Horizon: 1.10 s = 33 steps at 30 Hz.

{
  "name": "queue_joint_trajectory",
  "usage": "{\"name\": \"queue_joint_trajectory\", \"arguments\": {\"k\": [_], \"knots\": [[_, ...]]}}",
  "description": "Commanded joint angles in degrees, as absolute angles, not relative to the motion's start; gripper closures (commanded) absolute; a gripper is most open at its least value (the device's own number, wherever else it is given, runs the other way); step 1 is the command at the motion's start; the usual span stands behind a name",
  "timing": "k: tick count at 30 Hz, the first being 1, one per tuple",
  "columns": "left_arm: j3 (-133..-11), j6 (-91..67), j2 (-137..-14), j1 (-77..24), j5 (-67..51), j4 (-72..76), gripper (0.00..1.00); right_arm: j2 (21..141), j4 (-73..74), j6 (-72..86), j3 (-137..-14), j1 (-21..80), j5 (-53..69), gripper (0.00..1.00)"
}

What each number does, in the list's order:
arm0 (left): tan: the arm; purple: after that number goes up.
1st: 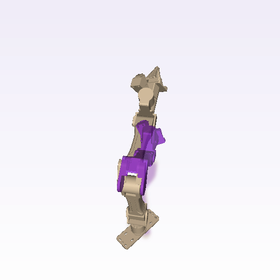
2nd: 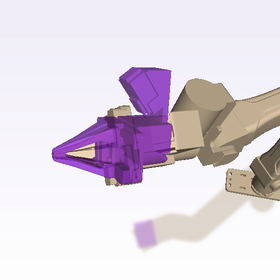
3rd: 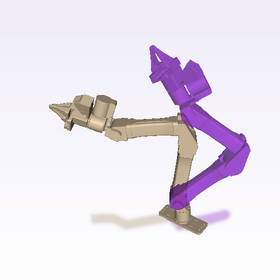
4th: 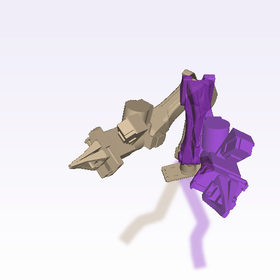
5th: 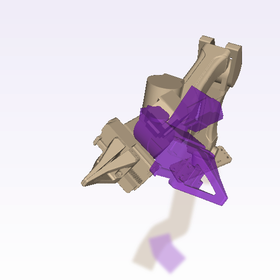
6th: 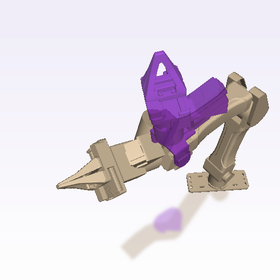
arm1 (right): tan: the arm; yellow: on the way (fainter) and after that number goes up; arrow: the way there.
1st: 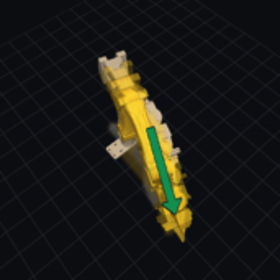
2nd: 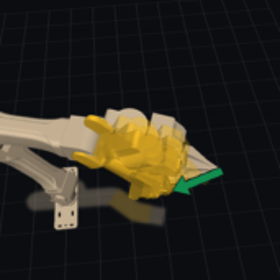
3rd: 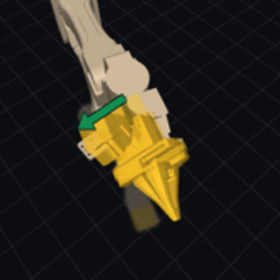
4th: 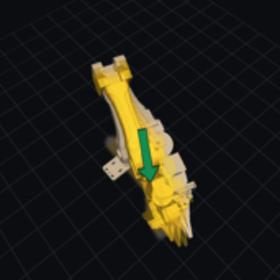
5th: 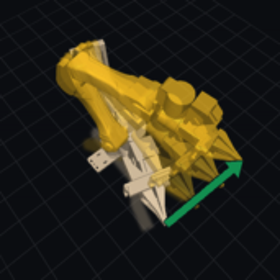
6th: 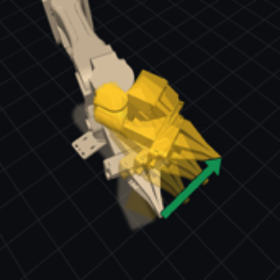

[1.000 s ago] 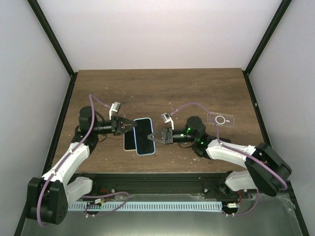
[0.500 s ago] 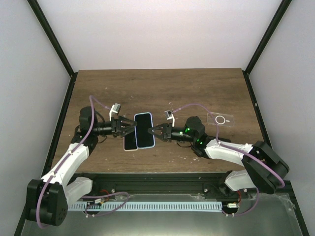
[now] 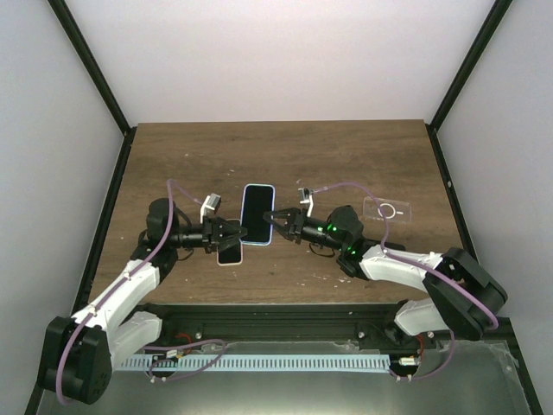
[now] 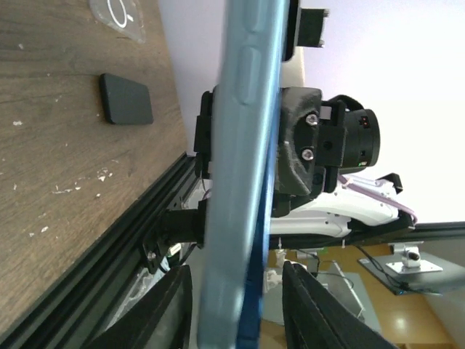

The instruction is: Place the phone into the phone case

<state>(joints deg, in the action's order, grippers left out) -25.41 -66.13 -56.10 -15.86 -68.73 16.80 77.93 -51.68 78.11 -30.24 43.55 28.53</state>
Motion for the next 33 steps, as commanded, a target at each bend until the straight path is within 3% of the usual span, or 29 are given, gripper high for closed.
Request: {"name": "queue_joint_trajectory", "arguments": {"k": [1, 4, 10, 22, 25, 33], "knots": [[-26.8, -65.21, -55.45, -16.79, -67.6, 15.55, 0.7, 75.1, -55.89, 78.67, -29.47, 43.09, 24.61, 0.85], [-26.76, -64.58, -56.17, -16.79, -67.35, 15.28, 0.85, 75.38, -55.1, 78.87, -29.48, 43.07, 25.06, 0.85], [-27.13, -62.87, -57.29, -16.79, -66.82, 14.18, 0.98, 75.83, -53.88, 78.24, -29.75, 43.07, 26.95, 0.81], [-28.33, -65.01, -58.06, -16.79, -64.44, 23.58, 0.98, 75.67, -41.81, 74.37, -29.68, 43.07, 38.24, 0.38], [-28.46, -66.37, -59.1, -16.84, -64.45, 26.68, 0.98, 75.1, -41.76, 74.82, -28.11, 43.07, 39.5, 0.36], [-28.8, -64.19, -61.19, -16.81, -64.07, 25.19, 0.99, 73.32, -42.33, 74.86, -27.25, 43.07, 38.24, 0.47]]}}
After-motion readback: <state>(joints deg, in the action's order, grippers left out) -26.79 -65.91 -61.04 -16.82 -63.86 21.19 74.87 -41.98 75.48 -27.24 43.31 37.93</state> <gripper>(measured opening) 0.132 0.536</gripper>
